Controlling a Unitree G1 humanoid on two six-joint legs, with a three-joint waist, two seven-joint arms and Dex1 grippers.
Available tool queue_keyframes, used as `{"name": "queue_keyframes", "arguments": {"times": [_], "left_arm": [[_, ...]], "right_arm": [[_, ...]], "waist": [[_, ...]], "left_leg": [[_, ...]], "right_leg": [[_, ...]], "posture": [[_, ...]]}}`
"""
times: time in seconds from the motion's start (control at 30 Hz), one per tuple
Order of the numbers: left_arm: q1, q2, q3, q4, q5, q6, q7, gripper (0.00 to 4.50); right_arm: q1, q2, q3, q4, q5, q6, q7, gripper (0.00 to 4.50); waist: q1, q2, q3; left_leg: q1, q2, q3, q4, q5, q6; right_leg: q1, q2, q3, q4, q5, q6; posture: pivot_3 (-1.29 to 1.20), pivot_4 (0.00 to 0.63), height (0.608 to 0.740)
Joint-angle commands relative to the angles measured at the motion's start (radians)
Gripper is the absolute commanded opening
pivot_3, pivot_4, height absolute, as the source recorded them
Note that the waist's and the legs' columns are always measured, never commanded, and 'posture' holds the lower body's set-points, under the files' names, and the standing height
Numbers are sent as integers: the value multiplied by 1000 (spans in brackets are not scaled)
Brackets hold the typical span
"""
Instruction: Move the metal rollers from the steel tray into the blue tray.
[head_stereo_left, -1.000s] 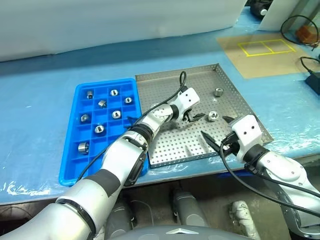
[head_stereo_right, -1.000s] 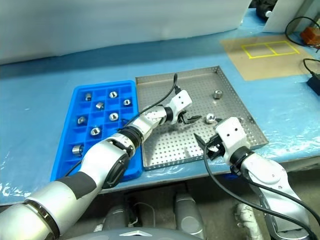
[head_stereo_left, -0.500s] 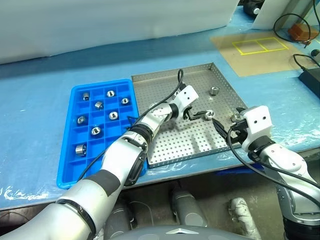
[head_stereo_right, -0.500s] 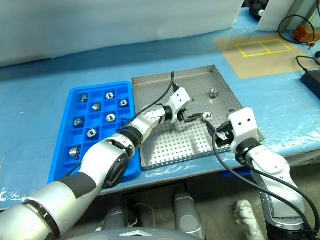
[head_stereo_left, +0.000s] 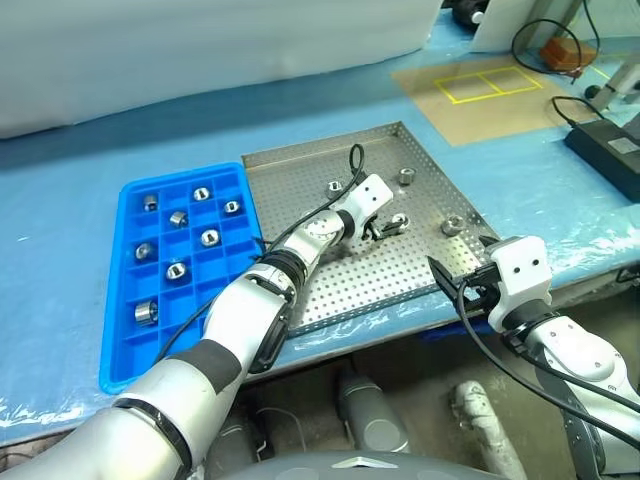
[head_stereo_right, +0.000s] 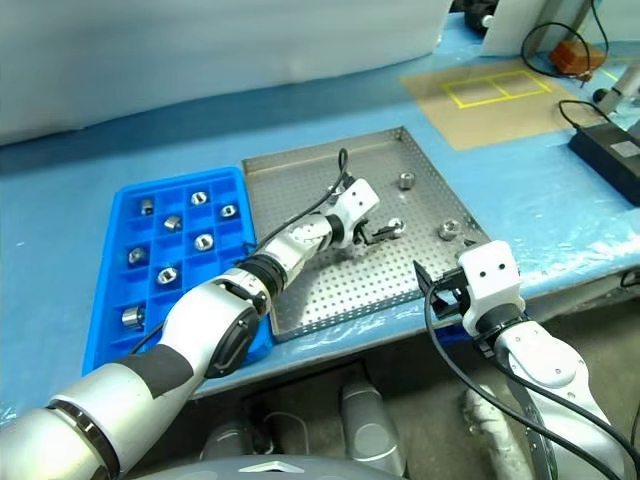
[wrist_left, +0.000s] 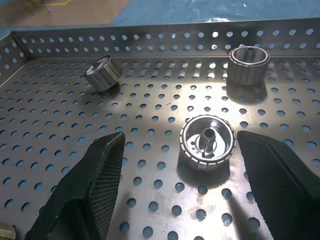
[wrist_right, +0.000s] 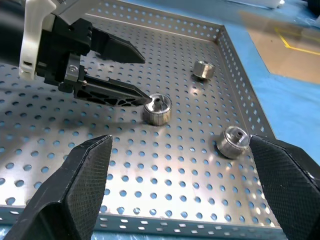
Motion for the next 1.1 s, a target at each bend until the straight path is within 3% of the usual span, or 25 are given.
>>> {"name": "queue_keyframes", "arguments": {"times": [0.03,0.43,0.77,0.87,0.97,1.1], "left_arm": [[-1,-193,-6,-9,4,-1,15,3759],[27,-219,-65,8,75,56,145,3759],[47,-196,-85,13,96,103,135,3759],[46,-184,-80,13,89,108,130,3226],[46,-177,-88,14,101,113,159,2228],[53,-170,-95,13,104,100,134,1763]], "right_arm": [[7,7,-22,-61,-4,-4,-16,4500],[105,30,-40,-137,-15,26,-45,4500],[119,41,-31,-144,-34,23,-66,4500],[112,41,-34,-138,-33,21,-64,4500],[107,42,-30,-137,-34,23,-64,4500],[99,41,-26,-129,-35,20,-62,4500]], "waist": [[-15,0,0],[-82,0,0],[-140,0,0],[-147,0,0],[-157,0,0],[-163,0,0]], "left_leg": [[0,-1,0,0,0,0],[-3,-11,-1,0,-5,8],[-3,-15,-2,0,-11,17],[-2,-17,-3,0,-12,18],[-2,-20,-5,0,-12,20],[-2,-24,-5,0,-14,22]], "right_leg": [[0,-1,0,0,0,2],[2,-12,-4,-1,-5,15],[15,-17,-7,-22,0,24],[18,-19,-10,-26,1,25],[20,-22,-12,-27,1,25],[22,-27,-13,-29,1,26]], "posture": [[-855,150,740],[-935,150,740],[-936,150,740],[-934,150,740],[-922,150,740],[-916,150,740]]}}
